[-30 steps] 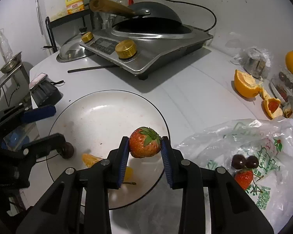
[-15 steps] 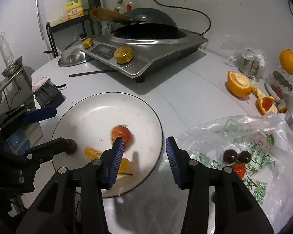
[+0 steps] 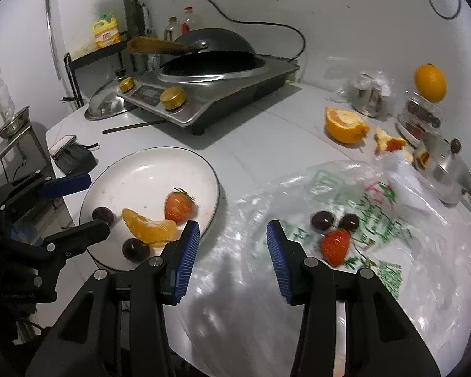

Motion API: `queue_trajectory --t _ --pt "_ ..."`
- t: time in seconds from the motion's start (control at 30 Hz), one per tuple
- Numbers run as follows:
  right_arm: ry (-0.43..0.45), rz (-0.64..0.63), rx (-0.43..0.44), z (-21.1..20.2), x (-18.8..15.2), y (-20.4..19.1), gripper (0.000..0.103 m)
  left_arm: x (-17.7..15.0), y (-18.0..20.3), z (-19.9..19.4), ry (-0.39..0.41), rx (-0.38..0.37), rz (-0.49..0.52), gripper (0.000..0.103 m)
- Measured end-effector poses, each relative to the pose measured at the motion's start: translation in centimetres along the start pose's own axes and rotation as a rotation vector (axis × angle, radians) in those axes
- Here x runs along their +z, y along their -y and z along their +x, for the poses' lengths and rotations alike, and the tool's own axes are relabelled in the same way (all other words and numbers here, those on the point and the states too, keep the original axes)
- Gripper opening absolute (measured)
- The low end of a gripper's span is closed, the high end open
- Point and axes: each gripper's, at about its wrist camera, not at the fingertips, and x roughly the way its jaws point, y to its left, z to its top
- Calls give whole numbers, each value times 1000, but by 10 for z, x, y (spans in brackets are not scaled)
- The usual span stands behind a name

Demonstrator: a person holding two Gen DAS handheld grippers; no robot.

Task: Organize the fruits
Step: 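Move both open grippers back over the fruit on the plastic bag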

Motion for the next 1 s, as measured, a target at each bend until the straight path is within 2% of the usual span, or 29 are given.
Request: queue_trajectory --t 0.57,1.0 --pt "38 94 -44 -33 -35 56 47 14 58 5 -10 -21 84 68" --pt "36 151 -42 -33 -54 91 47 20 91 22 -44 -29 136 68"
